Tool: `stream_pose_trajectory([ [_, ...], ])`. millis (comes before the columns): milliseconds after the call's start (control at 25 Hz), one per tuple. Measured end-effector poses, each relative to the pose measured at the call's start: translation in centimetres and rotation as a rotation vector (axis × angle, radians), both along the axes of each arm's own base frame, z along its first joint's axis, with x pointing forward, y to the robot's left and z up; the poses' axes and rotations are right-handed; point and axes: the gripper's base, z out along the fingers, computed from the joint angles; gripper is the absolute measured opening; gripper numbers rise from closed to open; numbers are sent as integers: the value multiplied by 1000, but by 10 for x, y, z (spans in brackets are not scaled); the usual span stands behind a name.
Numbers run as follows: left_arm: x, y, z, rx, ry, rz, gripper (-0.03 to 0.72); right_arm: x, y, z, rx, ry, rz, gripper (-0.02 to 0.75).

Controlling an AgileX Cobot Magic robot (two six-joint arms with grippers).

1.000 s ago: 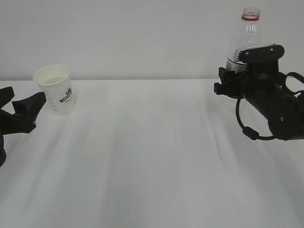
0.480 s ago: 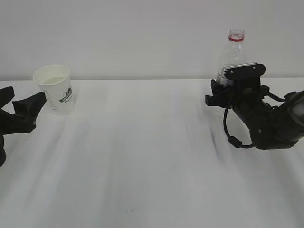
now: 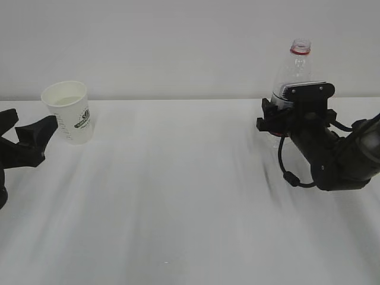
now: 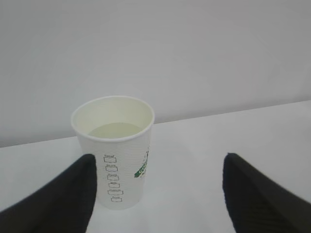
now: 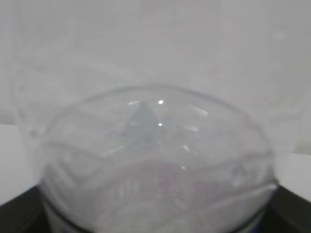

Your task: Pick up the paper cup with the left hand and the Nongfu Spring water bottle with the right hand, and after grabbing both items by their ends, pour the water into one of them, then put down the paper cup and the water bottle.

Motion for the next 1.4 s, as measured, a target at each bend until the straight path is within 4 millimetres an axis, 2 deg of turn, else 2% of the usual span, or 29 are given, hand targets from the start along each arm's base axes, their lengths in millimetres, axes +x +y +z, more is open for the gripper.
stream_pose_trajectory([
  [240, 0, 0, 1, 0, -2, 0, 587, -8, -2, 3, -2, -22, -3, 592],
  [560, 1, 3, 1, -14, -4, 41, 587, -41, -10, 21, 7, -20, -12, 592],
  [840, 1, 4, 1, -16, -3, 47, 587, -64, -14, 25, -1, 8, 8, 592],
  [1000, 1, 4, 1, -16, -3, 47, 587, -66, -13, 24, -3, 8, 21, 599],
  [1160, 1, 4, 1, -16, -4, 45, 587, -66, -12, 24, -3, 6, 34, 662],
  [1400, 0, 3, 2, -12, -5, 35, 587, -64, -11, 29, 4, -11, 35, 674],
])
